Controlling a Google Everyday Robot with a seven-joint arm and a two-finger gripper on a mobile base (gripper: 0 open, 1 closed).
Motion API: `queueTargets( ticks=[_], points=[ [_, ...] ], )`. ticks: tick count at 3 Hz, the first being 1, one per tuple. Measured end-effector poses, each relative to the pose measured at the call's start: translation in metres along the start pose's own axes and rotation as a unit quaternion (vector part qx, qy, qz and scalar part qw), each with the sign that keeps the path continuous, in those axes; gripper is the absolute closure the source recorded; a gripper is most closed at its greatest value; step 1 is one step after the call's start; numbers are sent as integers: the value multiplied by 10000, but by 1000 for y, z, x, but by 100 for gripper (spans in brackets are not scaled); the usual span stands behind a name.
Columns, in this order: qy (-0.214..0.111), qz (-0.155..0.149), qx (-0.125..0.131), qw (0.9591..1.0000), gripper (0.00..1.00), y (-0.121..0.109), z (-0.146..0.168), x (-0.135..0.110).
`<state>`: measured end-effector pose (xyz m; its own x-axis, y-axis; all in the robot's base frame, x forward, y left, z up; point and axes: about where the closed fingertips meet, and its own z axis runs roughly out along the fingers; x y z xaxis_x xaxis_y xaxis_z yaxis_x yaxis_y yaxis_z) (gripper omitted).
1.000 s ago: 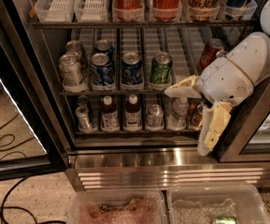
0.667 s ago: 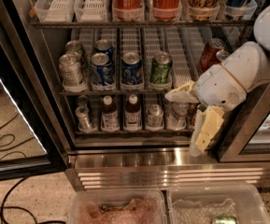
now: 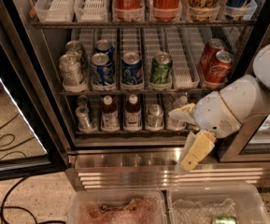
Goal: Pick 7up can from bottom shelf of fridge
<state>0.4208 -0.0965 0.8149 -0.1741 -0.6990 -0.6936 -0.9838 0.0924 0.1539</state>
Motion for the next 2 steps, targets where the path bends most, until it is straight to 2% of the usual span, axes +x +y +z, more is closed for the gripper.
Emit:
queueTargets(
  ticks=[1,2],
  points=[
    [4,-17,-12,10000,0,0,1,-1],
    [64,12,-219,9997,0,-5,7,1]
  ],
)
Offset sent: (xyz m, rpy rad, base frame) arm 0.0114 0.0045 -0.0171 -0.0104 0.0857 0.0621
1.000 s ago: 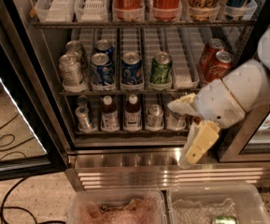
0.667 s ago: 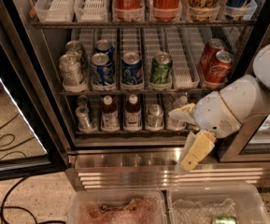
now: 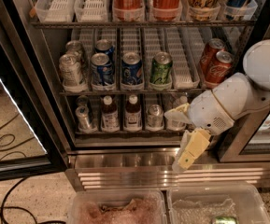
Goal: Pick 7up can from bottom shelf of fridge
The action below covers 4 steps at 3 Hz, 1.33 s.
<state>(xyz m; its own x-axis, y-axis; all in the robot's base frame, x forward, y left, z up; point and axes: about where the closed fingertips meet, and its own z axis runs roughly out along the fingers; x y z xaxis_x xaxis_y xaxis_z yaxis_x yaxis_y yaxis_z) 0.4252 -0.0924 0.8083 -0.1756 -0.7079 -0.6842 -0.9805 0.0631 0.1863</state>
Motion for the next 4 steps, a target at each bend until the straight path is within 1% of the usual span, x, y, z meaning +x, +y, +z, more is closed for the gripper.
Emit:
queueTargets(
  ticks=[1,2,3,4],
  points=[
    [-246,550,7,9982,0,0,18,11],
    [-601,1599,492,9841,0,4,38,23],
    [-934,2812,1078,9490,0,17,47,38],
    [-1012,3017,1403,9376,0,4,48,45]
  ],
)
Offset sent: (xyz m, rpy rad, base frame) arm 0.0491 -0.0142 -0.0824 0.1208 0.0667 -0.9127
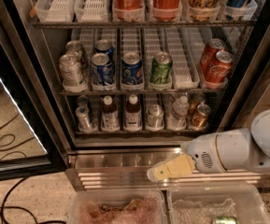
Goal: Pick 7up can from bottom shelf of fridge
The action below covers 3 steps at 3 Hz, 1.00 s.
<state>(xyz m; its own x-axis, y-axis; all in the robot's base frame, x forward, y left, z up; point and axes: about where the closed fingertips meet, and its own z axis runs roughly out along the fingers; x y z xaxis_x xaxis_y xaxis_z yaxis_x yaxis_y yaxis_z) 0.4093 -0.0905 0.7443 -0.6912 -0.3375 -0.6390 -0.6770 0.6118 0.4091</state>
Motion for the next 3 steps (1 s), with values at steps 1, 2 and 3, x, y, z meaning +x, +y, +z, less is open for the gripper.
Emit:
queueTargets(
  ticks=[1,2,3],
  points=[
    [-6,-23,2,10000,0,0,0,-1],
    [-145,269,378,9988,0,-9,1,-4],
    [-70,627,1147,9914,0,-2,13,11]
  ],
)
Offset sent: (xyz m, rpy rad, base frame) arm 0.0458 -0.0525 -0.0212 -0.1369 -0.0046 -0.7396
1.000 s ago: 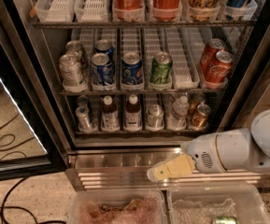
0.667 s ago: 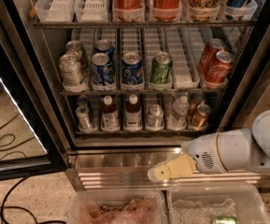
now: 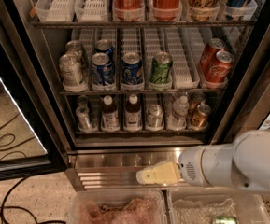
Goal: Pick 7up can from bottom shelf of fridge
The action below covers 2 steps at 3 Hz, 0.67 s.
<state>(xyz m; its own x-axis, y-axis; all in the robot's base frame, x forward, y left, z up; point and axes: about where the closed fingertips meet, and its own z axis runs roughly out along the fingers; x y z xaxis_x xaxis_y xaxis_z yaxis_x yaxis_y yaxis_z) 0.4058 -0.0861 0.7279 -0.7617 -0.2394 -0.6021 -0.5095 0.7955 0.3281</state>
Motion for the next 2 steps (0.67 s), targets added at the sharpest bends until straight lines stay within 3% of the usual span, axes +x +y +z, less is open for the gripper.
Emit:
queueTargets(
  ticks=[1,2],
  points=[
    [-4,379,327,9987,0,-9,2,21],
    [-2,387,321,9987,0,-9,2,21]
  ],
)
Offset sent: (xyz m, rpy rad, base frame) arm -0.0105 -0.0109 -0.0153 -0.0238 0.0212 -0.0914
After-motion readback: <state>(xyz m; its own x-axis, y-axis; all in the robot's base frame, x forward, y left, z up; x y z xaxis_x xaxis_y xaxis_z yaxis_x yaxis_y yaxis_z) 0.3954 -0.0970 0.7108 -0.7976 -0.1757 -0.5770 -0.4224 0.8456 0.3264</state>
